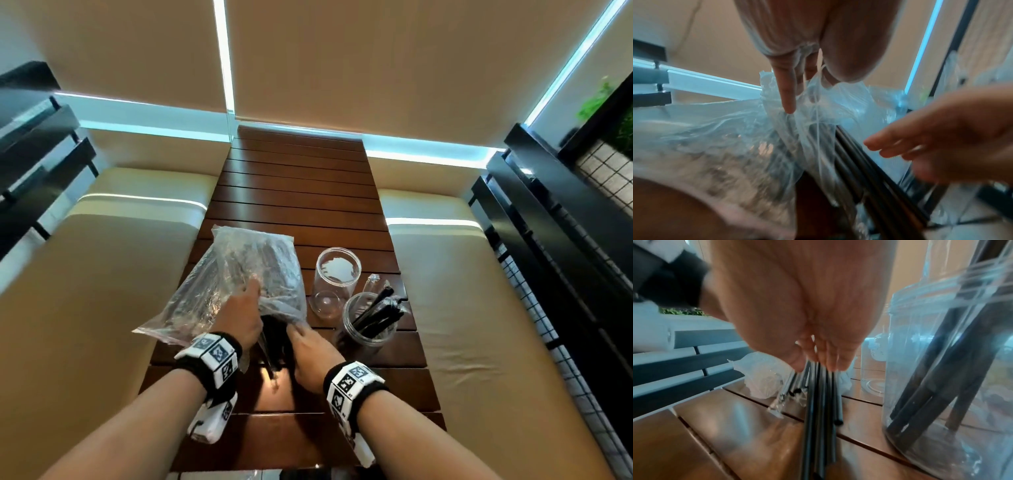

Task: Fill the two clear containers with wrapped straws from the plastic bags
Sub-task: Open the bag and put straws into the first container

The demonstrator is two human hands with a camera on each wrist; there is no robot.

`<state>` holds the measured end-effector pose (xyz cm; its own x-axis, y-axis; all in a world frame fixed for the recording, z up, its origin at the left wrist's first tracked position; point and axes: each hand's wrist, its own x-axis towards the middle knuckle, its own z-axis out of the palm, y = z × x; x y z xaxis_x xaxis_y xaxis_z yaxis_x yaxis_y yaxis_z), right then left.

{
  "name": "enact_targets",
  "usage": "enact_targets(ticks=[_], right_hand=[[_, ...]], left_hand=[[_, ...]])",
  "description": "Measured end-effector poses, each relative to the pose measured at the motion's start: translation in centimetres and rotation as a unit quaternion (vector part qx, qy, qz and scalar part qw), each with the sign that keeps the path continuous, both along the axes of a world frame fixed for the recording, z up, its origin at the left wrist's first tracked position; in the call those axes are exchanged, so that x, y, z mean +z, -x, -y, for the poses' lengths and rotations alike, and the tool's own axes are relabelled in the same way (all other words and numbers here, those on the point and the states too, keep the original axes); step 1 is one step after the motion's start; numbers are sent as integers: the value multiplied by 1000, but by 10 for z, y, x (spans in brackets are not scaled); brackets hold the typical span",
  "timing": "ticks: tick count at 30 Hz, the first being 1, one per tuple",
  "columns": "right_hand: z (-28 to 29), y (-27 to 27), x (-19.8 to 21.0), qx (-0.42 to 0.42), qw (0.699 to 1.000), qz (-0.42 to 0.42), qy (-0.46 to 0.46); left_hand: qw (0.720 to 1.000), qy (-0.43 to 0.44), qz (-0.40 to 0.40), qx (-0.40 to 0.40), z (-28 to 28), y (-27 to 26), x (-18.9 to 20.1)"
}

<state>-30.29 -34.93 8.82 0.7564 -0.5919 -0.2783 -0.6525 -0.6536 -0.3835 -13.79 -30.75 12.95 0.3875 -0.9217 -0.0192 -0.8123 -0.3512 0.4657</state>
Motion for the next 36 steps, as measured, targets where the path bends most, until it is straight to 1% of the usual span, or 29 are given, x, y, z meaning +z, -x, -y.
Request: enact_targets(ticks=[2, 4, 7, 10, 12, 15, 19, 24, 31, 33, 36], right_hand=[[0, -6, -6, -32, 998, 2, 48], [0, -13, -7, -93, 993, 2, 68], [4, -26, -6, -151, 987, 26, 54], [11, -38, 0, -203, 977, 64, 20], [17, -42, 3, -228, 971, 71, -17], [22, -40, 8, -208, 977, 41, -27], [21, -44, 14, -156, 986, 21, 61], [20, -51, 4, -136, 985, 30, 99], [26, -53, -2, -102, 992, 14, 73], [28, -53, -3, -114, 991, 29, 56], [30, -51, -2, -158, 986, 55, 16]], left_hand=[[1000, 22, -20, 9, 3, -2, 12], [999, 11, -28, -8, 3, -4, 22], [999, -7, -49, -16, 2, -4, 29], [997, 5, -81, 17, 3, -8, 32], [995, 20, -93, 35, 3, -12, 35], [991, 31, -123, 42, 4, -16, 38], [985, 36, -158, 63, 12, -22, 37], [982, 42, -174, 67, 13, -29, 34], [982, 20, -175, 71, 10, -31, 21], [982, 22, -172, 74, 10, -30, 20], [981, 33, -172, 78, 13, -28, 20]])
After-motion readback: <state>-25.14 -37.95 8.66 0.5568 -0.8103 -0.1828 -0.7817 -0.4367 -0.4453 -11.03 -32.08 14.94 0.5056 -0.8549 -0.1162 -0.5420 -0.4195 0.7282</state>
